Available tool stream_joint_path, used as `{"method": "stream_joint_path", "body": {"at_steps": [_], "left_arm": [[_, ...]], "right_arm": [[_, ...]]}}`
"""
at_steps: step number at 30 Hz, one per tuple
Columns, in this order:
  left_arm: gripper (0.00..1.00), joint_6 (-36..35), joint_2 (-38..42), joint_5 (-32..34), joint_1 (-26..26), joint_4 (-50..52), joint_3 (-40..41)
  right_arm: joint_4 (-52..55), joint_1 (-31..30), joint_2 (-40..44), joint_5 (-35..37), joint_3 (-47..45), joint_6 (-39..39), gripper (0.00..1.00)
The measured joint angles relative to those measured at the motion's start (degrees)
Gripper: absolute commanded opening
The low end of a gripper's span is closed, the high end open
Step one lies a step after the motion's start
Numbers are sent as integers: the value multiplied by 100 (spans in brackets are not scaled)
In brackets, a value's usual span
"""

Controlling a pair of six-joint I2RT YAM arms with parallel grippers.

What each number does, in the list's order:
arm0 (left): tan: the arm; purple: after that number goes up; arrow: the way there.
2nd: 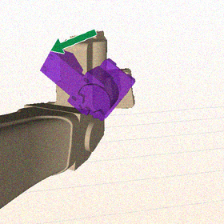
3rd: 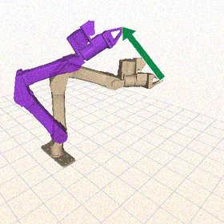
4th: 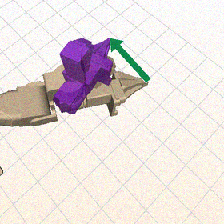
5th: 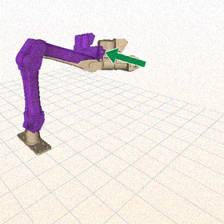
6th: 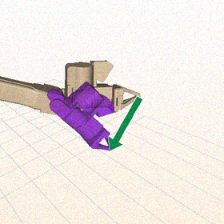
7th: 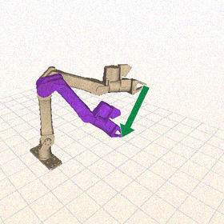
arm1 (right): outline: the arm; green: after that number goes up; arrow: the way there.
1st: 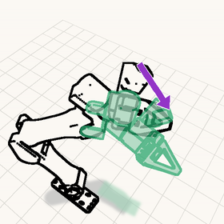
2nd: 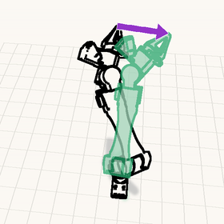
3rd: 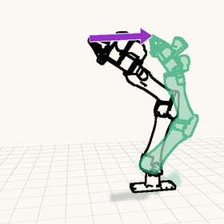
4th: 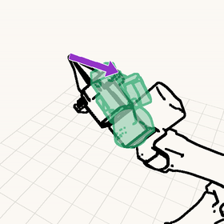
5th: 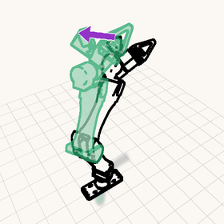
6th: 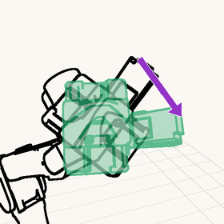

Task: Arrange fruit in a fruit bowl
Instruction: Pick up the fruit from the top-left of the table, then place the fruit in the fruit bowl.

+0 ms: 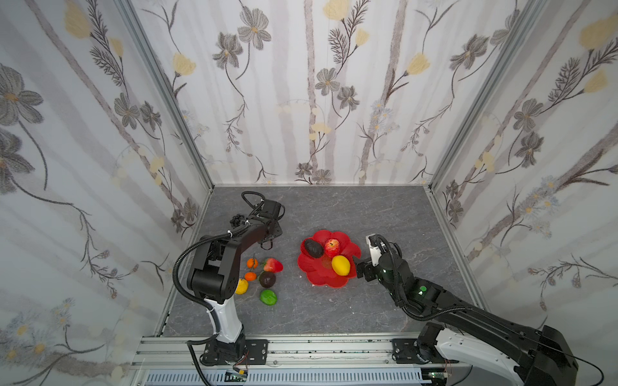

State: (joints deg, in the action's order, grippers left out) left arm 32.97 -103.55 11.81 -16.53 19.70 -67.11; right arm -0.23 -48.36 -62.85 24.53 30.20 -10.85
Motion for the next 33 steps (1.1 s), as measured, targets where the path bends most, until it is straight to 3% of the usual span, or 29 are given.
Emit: {"method": "stream_joint_path", "body": {"at_steps": [8, 14, 25, 33], "left_arm": [[40, -380, 688, -24, -485, -114, 382], [39, -857, 1593, -70, -1123, -455, 837], [38, -2096, 3359, -785, -2391, -2050, 2061], [38, -2868, 3565, -1263, -3136, -3331, 2638]], "right_arm": [[-24, 0, -15, 11, 0, -2, 96], [-7, 0, -4, -20, 24, -140, 96], [826, 11, 269, -612, 1003, -1427, 95], [925, 9, 634, -1469, 1099, -2264, 94]]}}
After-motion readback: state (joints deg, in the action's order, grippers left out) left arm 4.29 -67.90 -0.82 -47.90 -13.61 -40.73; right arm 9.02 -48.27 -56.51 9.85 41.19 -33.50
